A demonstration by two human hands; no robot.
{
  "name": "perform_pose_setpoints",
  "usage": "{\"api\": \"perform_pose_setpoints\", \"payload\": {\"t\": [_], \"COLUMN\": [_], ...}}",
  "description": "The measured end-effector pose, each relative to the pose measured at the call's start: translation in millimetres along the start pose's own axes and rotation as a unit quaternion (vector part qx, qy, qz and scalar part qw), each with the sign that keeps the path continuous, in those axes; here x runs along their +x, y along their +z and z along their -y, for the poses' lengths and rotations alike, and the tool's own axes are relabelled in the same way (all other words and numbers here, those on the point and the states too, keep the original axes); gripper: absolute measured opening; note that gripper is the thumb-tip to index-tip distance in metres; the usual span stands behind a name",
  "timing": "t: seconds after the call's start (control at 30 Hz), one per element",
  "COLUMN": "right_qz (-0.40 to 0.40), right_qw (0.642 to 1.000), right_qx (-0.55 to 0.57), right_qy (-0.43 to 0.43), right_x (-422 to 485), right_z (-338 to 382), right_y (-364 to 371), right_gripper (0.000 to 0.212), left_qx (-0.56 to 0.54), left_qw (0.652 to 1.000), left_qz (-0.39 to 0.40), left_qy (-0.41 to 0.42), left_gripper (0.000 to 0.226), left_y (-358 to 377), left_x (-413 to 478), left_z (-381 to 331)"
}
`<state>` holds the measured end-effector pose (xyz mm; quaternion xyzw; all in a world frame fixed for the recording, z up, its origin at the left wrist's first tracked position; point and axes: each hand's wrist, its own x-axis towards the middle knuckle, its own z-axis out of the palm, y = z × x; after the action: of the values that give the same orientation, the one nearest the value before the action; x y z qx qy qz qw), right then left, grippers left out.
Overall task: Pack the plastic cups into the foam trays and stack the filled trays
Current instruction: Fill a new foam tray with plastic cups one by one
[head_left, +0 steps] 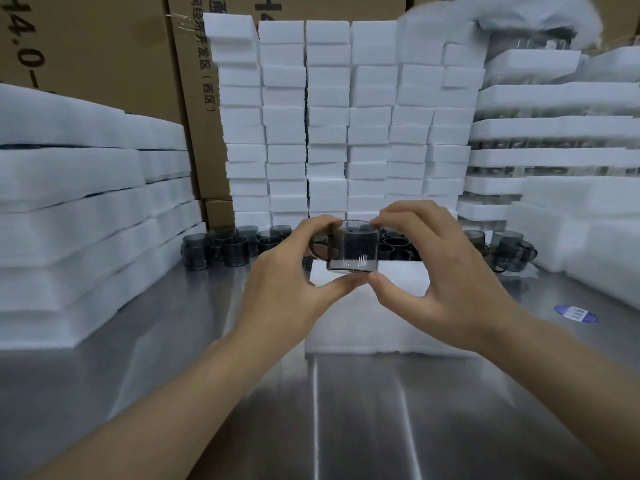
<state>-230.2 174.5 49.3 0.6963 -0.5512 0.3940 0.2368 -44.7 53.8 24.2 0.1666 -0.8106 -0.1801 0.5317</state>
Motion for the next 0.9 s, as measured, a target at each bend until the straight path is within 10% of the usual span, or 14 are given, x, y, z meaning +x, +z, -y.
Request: {"api": "perform_pose_setpoints", "payload": {"t": [0.57,0.9], "right_qz": [0.001,0.079], "right_qw": [0.999,0.980], "right_qx": [-0.036,0.164], "right_qy": [-0.028,0.075], "right_x": [-0.4,-4.7], "right_z": [-3.5,-3.3], "right_y": [4.9,5.6], "right_gripper": [0.054,0.049], "left_qx": [0.038,-0.020], "left_qw": [0.998,0.997], "left_qz": [0.051,0.069], "left_qy": [0.018,-0.034], "left_gripper": [0.060,0.063], "left_y": [0.3,5.1], "left_x": [0.0,-3.3], "left_z": [-2.7,-0.5]}}
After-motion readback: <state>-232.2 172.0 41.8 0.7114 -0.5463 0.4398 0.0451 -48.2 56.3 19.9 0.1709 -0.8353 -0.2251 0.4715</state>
